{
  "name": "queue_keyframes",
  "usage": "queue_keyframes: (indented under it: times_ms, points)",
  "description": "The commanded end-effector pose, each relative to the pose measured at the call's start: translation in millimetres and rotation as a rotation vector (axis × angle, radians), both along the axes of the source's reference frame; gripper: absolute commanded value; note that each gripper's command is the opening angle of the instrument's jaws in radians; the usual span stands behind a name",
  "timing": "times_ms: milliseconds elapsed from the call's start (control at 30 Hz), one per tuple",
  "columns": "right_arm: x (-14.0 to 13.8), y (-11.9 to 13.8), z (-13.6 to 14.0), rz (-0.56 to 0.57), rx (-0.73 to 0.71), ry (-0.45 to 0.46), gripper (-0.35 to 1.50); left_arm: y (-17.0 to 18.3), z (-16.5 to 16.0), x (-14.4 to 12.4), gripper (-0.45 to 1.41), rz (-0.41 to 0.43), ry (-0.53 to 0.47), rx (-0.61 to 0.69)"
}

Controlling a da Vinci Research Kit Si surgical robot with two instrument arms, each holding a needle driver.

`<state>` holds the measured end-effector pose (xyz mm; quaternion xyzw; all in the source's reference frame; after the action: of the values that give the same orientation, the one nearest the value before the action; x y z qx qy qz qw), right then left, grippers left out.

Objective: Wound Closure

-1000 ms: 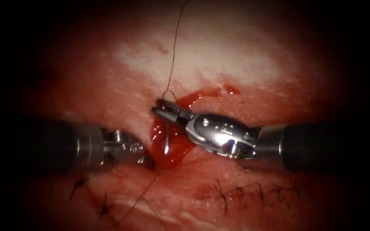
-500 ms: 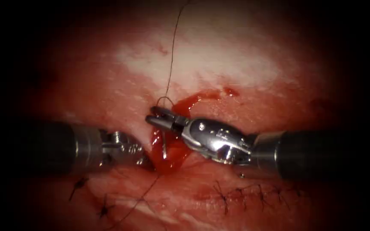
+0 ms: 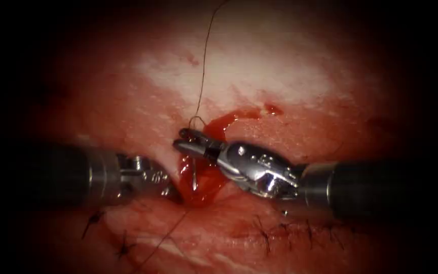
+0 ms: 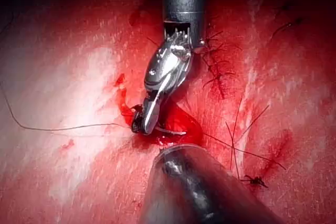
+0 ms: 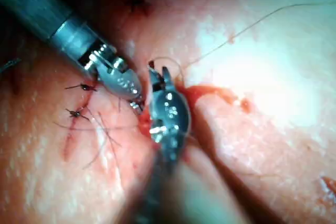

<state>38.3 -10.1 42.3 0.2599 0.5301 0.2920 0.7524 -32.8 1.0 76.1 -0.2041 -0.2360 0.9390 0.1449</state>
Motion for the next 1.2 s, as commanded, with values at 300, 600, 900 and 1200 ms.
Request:
queue_keyframes:
  times_ms: [300, 600, 900, 1200]
  points:
    - [0.0, -0.9, 0.7, -0.004, 0.16, -0.021, -0.35, -0.5, 0.6, -0.5, -0.17, 0.002, -0.001, 0.001]
    - [0.1, -1.4, 1.0, -0.031, 0.223, -0.025, -0.35, -0.5, 0.6, -0.5, -0.17, 0.002, -0.002, 0.001]
    - [-0.2, 1.9, 2.0, 0.137, 0.17, -0.072, 0.84, -0.4, 0.4, -0.5, -0.17, -0.003, 0.001, 0.005]
    - [-1.8, 2.9, 2.5, 0.167, 0.113, -0.098, 1.23, 0.1, -0.6, -0.6, -0.1, -0.019, -0.008, -0.006]
